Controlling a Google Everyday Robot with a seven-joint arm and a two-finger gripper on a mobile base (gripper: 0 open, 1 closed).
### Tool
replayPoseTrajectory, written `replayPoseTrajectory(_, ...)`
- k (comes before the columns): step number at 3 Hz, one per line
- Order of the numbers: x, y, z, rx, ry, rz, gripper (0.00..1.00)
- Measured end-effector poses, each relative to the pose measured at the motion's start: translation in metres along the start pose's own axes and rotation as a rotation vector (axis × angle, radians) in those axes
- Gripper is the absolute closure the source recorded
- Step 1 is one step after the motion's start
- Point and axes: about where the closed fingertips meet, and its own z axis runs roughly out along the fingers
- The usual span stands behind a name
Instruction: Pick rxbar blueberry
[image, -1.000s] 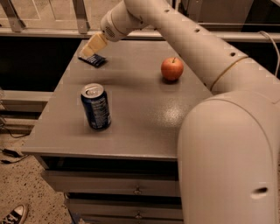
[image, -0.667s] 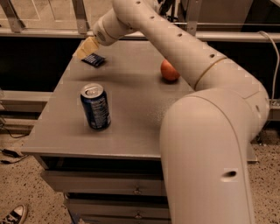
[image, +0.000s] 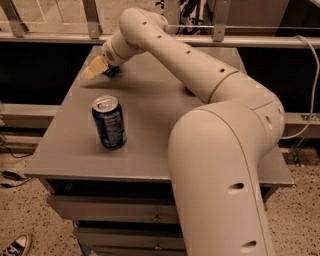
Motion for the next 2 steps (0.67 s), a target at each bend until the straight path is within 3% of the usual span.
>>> replayPoseTrajectory(1,0.015,-0.004,0.010,0.014,0.011,0.027,0.16)
replayPoseTrajectory(2,0.026,-0.012,0.009,0.034,0.016,0.047,0.39)
